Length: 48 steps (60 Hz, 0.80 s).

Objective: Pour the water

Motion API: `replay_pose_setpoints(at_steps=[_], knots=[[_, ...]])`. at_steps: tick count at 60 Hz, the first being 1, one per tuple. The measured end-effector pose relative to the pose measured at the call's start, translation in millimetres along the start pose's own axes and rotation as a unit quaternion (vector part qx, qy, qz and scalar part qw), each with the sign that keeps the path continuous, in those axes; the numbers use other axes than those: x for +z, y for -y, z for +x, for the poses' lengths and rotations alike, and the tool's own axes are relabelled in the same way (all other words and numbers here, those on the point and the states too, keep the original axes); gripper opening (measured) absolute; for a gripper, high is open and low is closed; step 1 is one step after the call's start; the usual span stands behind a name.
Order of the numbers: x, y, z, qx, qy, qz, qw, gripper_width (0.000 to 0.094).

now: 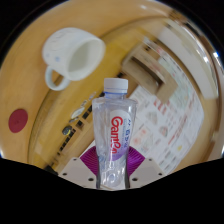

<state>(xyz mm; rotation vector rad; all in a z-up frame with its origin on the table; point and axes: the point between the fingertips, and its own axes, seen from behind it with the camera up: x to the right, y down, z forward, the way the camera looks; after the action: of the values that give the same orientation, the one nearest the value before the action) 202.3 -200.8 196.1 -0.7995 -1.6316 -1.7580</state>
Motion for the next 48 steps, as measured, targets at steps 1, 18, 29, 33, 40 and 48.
replay_pose_setpoints(at_steps=[1, 18, 29, 33, 40, 48], knots=[[2, 4, -10, -0.015, -0.001, 0.009, 1.000, 0.0315], [-2, 19, -13, -0.014, 0.025, 0.014, 0.999, 0.0320], [-27, -38, 44, 0.223, 0.014, -0.013, 0.975, 0.0318], [-32, -68, 66, 0.342, -0.001, -0.008, 0.940, 0.0318], [-46, -120, 90, 0.557, -0.011, -0.013, 0.830, 0.0320], [-55, -131, 72, 0.761, 0.017, -0.014, 0.648, 0.0318]])
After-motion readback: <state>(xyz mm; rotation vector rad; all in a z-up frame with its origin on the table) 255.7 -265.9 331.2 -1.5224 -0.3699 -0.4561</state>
